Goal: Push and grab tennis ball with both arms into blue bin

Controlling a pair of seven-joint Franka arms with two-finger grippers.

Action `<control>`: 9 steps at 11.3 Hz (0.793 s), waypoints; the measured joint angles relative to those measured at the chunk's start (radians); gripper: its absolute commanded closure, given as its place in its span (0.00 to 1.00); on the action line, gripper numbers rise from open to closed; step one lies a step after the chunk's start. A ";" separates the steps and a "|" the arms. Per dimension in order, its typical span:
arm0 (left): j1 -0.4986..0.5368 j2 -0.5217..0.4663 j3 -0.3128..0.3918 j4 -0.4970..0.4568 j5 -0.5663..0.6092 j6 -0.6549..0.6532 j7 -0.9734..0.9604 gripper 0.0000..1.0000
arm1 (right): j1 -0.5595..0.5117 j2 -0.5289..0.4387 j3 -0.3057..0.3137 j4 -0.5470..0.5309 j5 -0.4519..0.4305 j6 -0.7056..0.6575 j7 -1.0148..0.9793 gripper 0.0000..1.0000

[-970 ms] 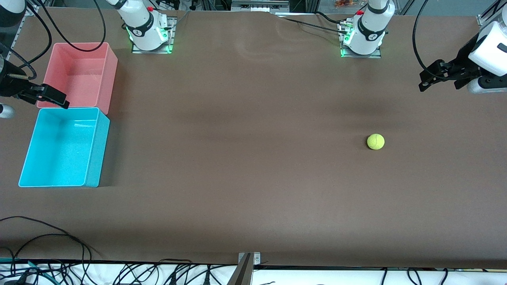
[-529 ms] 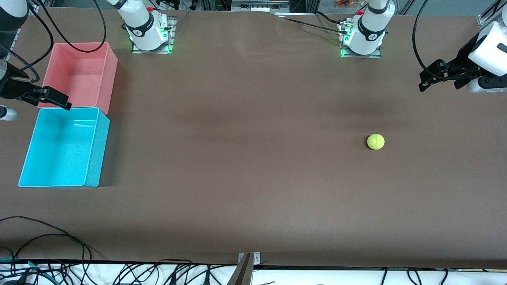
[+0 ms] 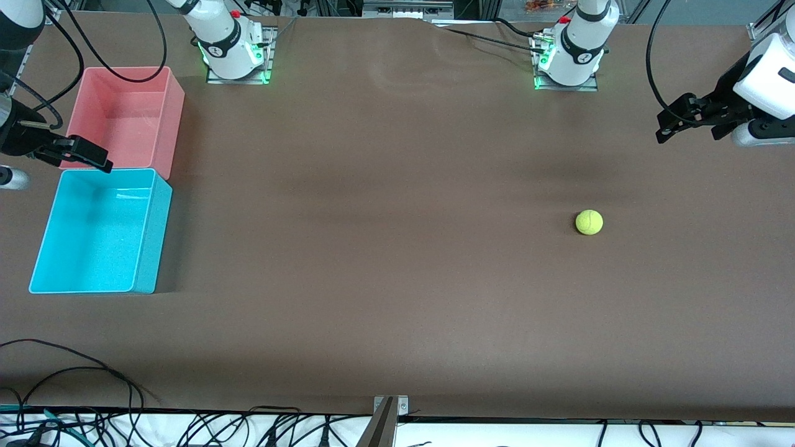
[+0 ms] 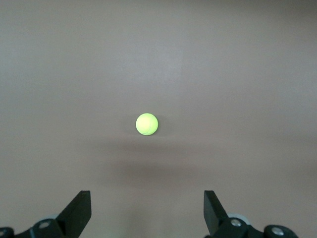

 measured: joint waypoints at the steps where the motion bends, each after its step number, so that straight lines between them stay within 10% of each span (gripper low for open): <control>1: 0.000 0.000 0.000 0.000 0.000 -0.005 0.000 0.00 | 0.000 0.001 0.000 0.000 0.000 0.000 0.000 0.00; 9: 0.000 0.000 0.000 0.000 0.000 -0.011 0.000 0.00 | 0.000 0.003 0.000 0.000 0.012 0.000 -0.006 0.00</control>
